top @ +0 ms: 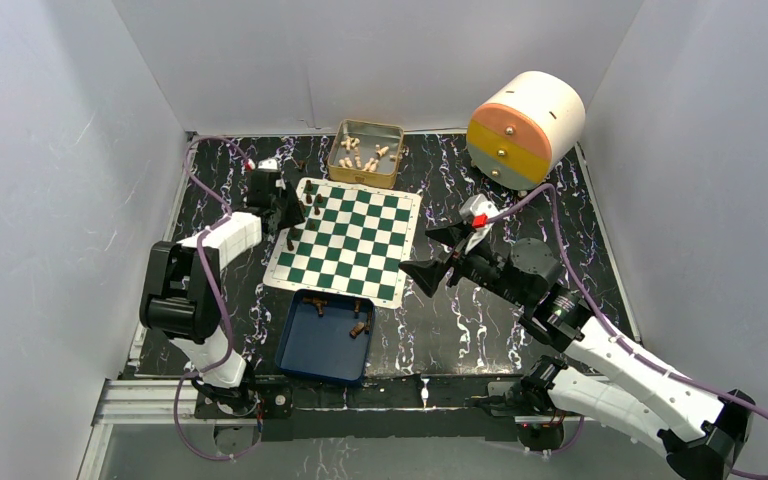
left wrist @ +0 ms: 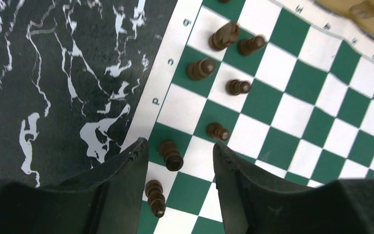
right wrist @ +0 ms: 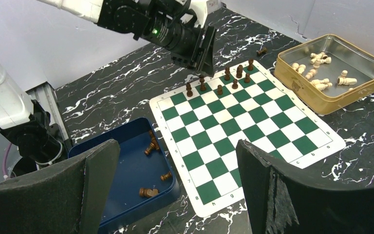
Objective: Set up the chess pieces on the board
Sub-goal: Place the chess piece on the chessboard, then pick up the chess piece at the center of the board.
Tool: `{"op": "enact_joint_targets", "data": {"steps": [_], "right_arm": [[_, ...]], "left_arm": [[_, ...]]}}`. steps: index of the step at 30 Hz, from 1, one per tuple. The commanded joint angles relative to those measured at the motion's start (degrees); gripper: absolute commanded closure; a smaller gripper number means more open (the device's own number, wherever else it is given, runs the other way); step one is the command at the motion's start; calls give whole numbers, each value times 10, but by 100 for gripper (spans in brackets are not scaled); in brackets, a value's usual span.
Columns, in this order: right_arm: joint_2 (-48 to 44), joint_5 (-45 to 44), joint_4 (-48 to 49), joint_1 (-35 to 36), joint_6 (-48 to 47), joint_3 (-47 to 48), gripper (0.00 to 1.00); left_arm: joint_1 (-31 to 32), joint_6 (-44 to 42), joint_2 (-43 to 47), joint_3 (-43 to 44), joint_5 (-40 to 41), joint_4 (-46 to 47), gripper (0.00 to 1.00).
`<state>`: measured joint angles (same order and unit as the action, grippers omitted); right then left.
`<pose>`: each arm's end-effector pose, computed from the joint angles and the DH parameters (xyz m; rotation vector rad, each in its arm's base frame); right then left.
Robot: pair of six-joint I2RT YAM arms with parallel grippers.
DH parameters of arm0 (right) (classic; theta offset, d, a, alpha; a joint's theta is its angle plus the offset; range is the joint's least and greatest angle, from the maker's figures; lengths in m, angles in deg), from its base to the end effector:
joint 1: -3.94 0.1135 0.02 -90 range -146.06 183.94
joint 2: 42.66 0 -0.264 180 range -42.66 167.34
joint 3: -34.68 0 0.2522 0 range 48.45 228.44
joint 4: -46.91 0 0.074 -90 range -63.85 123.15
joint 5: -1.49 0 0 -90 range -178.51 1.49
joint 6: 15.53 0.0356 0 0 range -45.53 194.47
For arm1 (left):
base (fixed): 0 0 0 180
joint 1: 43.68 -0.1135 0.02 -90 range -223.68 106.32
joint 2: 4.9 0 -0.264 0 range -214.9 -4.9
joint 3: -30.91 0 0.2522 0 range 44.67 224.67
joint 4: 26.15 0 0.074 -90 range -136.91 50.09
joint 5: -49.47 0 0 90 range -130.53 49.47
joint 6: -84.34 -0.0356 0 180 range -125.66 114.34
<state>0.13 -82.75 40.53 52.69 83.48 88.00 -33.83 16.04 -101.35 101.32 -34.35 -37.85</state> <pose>0.1182 0.1402 0.3468 -0.6102 1.4399 0.8797 0.3581 -0.0583 0.1982 -0.2890 2.2123 -0.1816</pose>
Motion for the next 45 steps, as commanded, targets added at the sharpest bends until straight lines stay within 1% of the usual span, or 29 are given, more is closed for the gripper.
{"op": "enact_joint_targets", "data": {"steps": [1, 5, 9, 11, 14, 19, 23, 25, 30, 34, 39, 45], "right_arm": [[0, -6, 26, 1, 2, 24, 1], [5, -14, 25, 1, 12, 24, 1], [9, -16, 17, 0, 16, 31, 1], [9, -18, 10, 1, 17, 36, 1], [13, -20, 6, 1, 18, 41, 1], [32, -17, -5, 1, 26, 54, 1], [52, -17, -8, 1, 30, 69, 1], [63, -15, -12, 1, 30, 79, 1], [91, -13, -28, 1, 27, 106, 1], [102, -17, -19, 1, 25, 109, 1], [113, -27, -16, 1, 14, 116, 1], [118, -31, -14, 1, 10, 118, 1]], "left_arm": [[-4, 1, 23, 73, 15, -65, 51], [-12, -1, -16, 155, 18, -130, 55], [-22, 4, -74, 244, 36, -159, 60], [-24, 2, -103, 274, 51, -149, 62], [-25, -30, -154, 314, 43, -109, 62], [-26, -65, -250, 422, 37, -110, 63], [-26, -67, -294, 440, 13, -51, 64], [-26, -65, -318, 453, 9, -37, 65], [-26, -77, -373, 497, 5, -34, 65], [-26, -84, -398, 509, 4, -24, 64], [-26, -91, -426, 535, 0, -24, 64], [-26, -104, -433, 535, 15, -23, 74]]}}
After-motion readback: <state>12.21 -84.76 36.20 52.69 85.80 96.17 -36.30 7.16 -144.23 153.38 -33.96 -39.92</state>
